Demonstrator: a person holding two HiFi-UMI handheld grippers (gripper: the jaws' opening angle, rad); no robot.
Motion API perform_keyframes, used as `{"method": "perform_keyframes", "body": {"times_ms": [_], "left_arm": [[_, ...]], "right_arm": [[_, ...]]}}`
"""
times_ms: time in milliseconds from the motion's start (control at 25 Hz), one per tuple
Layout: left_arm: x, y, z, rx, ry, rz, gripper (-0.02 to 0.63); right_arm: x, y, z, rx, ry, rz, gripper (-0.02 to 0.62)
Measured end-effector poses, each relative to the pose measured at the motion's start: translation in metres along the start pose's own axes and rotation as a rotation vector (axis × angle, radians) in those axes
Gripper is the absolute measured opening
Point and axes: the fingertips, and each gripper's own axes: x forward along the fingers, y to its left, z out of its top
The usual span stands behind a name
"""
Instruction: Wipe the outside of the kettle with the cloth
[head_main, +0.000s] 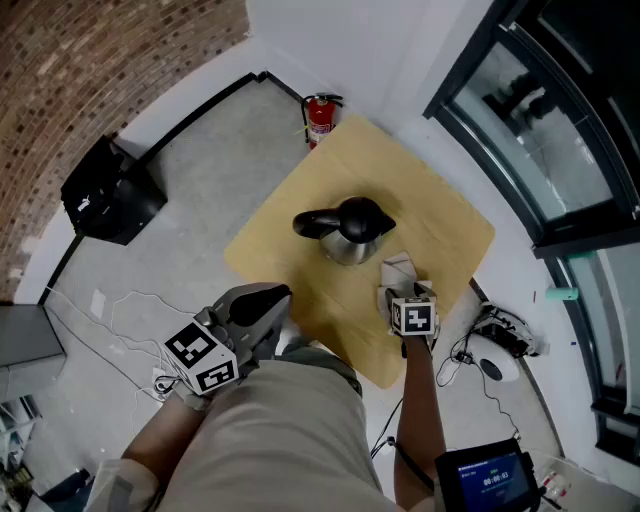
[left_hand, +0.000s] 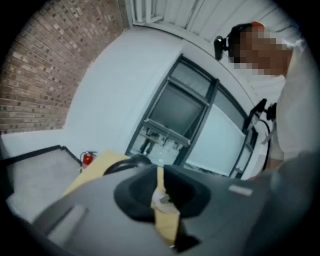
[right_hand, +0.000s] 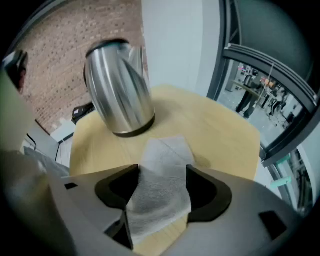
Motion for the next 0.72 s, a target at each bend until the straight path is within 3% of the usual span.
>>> {"method": "perform_keyframes", "body": {"times_ms": [440,560,640,720], "left_arm": [[-0.046,0.035,-0.021,-0.069,-0.029,0.107,0.023],[-0.049,0.038,-0.024,-0.068,-0.015,0.092,0.023],[-0.048,0.040,-0.025,-0.054,0.002,0.067,0.023],[-0.043,0.043,-0.022,-0.024,0.025,0.036,0.023]], "right_arm": [[0.020,0.004,-0.008,-0.010,0.073,-0.031,0.276],[0.019,0.010,-0.005,0.003,0.076,-0.034,0.174],[0.016,0.016,-0.003,0.064,0.057,-0.002,0.142],[0.009,0.025,0.002,0.205,-0.007,0.078,0.126]]}}
